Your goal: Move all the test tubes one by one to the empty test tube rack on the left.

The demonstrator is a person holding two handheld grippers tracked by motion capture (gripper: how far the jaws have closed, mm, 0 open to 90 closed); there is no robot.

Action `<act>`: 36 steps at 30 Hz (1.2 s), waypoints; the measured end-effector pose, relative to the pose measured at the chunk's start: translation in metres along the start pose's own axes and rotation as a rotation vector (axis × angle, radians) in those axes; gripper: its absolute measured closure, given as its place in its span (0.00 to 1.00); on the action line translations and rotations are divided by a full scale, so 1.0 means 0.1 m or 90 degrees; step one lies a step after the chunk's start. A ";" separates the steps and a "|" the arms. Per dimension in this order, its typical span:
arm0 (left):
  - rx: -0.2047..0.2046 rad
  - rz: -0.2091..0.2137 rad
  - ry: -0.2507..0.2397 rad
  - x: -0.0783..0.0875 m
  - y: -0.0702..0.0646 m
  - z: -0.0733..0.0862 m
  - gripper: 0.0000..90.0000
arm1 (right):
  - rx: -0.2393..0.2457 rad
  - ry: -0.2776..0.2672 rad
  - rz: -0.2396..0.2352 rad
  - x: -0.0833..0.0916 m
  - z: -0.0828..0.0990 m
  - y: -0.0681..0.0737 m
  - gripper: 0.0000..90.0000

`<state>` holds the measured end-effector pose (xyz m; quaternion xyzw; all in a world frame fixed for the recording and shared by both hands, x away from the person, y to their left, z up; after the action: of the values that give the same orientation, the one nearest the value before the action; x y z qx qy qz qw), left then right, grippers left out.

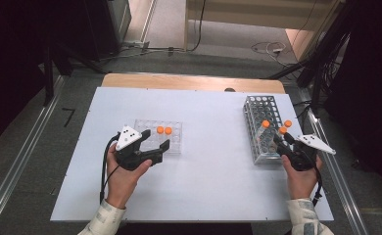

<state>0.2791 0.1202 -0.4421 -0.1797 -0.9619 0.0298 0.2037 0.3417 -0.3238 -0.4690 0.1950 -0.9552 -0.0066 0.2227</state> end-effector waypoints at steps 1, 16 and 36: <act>0.000 0.000 0.000 0.00 0.00 0.00 0.26 | 0.001 -0.002 0.001 -0.01 0.00 0.00 0.64; -0.001 0.002 0.005 -0.01 -0.01 0.01 0.26 | 0.007 0.019 0.004 -0.12 0.02 -0.01 0.78; 0.002 -0.002 0.003 0.00 0.01 0.01 0.26 | 0.047 -0.038 0.026 0.11 -0.25 0.12 0.80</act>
<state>0.2794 0.1211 -0.4430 -0.1779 -0.9617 0.0305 0.2062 0.3389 -0.3154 -0.4403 0.1834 -0.9648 0.0274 0.1864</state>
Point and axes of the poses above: each handheld gripper's, and its own axes: x roughly backward along the jaws, z roughly out of its underside, y roughly to its left, the point moved 3 cm from there along -x, roughly forward along the jaws, and after that the axes turned 9 degrees about -z, right-handed, at the moved point
